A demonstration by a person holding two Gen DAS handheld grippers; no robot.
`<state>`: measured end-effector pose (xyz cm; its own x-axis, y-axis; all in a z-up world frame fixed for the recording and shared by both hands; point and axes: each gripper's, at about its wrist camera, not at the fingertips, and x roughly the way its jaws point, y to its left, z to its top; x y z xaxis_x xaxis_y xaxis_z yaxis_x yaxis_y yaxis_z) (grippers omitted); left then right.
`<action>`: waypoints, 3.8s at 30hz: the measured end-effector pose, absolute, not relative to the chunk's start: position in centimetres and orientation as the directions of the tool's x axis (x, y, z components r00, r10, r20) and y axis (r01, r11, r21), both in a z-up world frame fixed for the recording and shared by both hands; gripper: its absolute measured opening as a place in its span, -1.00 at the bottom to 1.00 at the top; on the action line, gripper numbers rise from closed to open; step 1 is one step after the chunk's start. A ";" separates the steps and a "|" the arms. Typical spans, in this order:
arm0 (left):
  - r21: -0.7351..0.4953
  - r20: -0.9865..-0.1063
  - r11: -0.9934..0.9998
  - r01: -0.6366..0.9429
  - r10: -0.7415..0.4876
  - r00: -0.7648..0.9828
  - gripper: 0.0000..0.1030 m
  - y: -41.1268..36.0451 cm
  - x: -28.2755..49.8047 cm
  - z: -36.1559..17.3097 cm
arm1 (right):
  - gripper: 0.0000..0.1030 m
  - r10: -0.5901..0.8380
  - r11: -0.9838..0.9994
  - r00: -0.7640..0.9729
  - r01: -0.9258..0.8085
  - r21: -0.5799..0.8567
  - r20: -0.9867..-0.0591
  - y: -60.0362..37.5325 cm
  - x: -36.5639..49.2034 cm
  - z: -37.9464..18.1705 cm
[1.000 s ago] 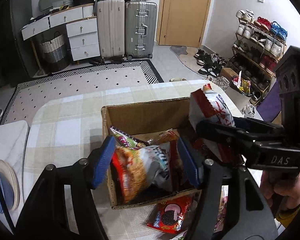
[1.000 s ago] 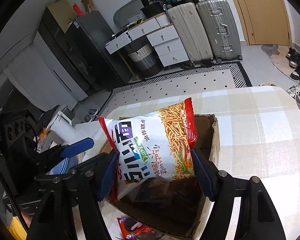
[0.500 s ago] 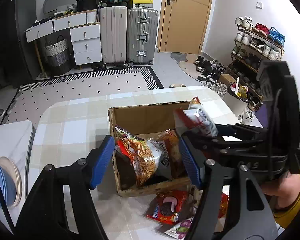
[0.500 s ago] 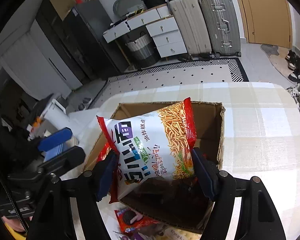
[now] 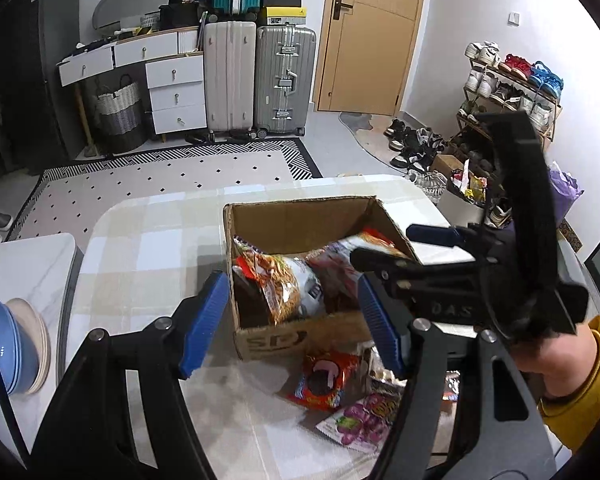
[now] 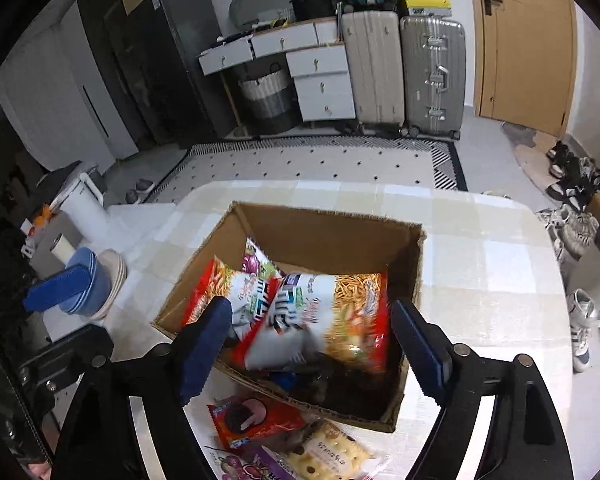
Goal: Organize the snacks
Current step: 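Open both grippers to drop the noodle-snack bags into the box, then move both grippers back toward the remaining snacks beside the box, then grasp the purple candy bag with the left gripper while the right gripper grasps the red Oreo packet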
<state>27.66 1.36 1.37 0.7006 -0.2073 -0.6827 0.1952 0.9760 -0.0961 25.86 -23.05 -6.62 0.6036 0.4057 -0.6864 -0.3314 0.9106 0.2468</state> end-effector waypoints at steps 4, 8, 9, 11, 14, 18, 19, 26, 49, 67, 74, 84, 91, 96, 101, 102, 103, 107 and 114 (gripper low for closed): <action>-0.086 -0.671 0.977 0.193 -0.200 0.714 0.26 1.4 25.6 2.9 | 0.63 0.444 0.894 0.612 -0.350 0.279 -0.654 -23.2 23.6 -4.9; -0.093 -0.654 0.977 0.194 -0.207 0.727 0.27 1.4 23.4 4.5 | 0.63 0.470 0.881 0.638 -0.377 0.285 -0.610 -23.6 20.4 -2.4; -0.093 -0.648 0.976 0.195 -0.208 0.733 0.27 1.3 22.6 4.9 | 0.63 0.475 0.879 0.642 -0.382 0.286 -0.602 -23.7 20.0 -2.0; -0.091 -0.636 0.977 0.195 -0.208 0.744 0.27 1.0 21.3 5.9 | 0.63 0.495 0.868 0.652 -0.403 0.290 -0.574 -24.0 18.0 -0.5; -0.089 -0.612 0.977 0.193 -0.206 0.764 0.28 1.0 18.9 7.2 | 0.63 0.502 0.864 0.684 -0.422 0.273 -0.530 -24.5 14.5 1.4; -0.092 -0.559 0.981 0.172 -0.194 0.806 0.56 1.1 15.1 9.1 | 0.75 0.521 0.854 0.724 -0.444 0.272 -0.452 -25.8 9.5 3.5; -0.098 -0.543 0.980 0.172 -0.198 0.816 0.56 1.2 14.1 9.5 | 0.76 0.522 0.853 0.732 -0.447 0.269 -0.438 -26.0 8.4 3.8; -0.123 -0.492 0.978 0.170 -0.209 0.845 0.64 1.3 7.0 11.6 | 0.95 0.518 0.855 0.795 -0.469 0.221 -0.316 -28.2 -0.3 6.2; -0.126 -0.446 0.986 0.111 -0.156 0.881 0.99 2.2 -7.8 3.2 | 0.99 0.469 0.877 0.843 -0.410 0.248 -0.264 -30.8 -11.6 -4.9; -0.111 -0.612 0.987 0.117 -0.160 0.774 0.99 -1.3 -0.6 -3.8 | 0.99 0.449 0.882 0.812 -0.338 0.328 -0.373 -31.6 -6.8 -10.9; -0.119 -0.697 0.989 0.083 -0.143 0.703 0.99 -1.7 4.1 -8.5 | 0.99 0.447 0.885 0.766 -0.302 0.354 -0.463 -31.7 -3.1 -14.7; -0.147 -0.783 0.988 0.054 -0.149 0.604 0.97 -2.0 12.0 -14.0 | 0.99 0.466 0.873 0.691 -0.255 0.416 -0.553 -32.5 2.4 -18.3; -0.194 -0.803 0.980 0.039 -0.181 0.568 0.96 -2.8 17.2 -15.6 | 0.99 0.472 0.867 0.665 -0.234 0.439 -0.578 -32.9 5.2 -19.3; -0.235 -0.814 0.972 0.005 -0.199 0.545 0.93 -2.9 20.5 -16.7 | 0.99 0.480 0.864 0.649 -0.233 0.446 -0.590 -32.8 6.5 -19.7; -0.253 -0.799 0.967 0.009 -0.214 0.561 0.49 -3.7 21.7 -16.5 | 0.99 0.473 0.868 0.629 -0.214 0.448 -0.617 -32.7 8.0 -20.2; -0.267 -0.796 0.964 0.020 -0.232 0.560 0.35 -3.9 21.8 -16.4 | 0.99 0.470 0.869 0.627 -0.207 0.449 -0.622 -32.7 8.4 -20.4; -0.276 -0.792 0.961 0.029 -0.244 0.559 0.07 -4.0 21.7 -16.3 | 0.99 0.467 0.870 0.623 -0.199 0.450 -0.628 -32.7 8.8 -20.5; -0.253 -0.786 0.965 0.065 -0.244 0.568 -0.41 -5.1 22.3 -15.8 | 0.99 0.476 0.861 0.609 -0.177 0.476 -0.635 -32.9 9.9 -20.8; -0.297 -0.780 0.951 0.091 -0.296 0.552 -0.73 -5.2 22.6 -15.6 | 0.98 0.424 0.898 0.606 -0.182 0.401 -0.673 -31.4 10.8 -20.6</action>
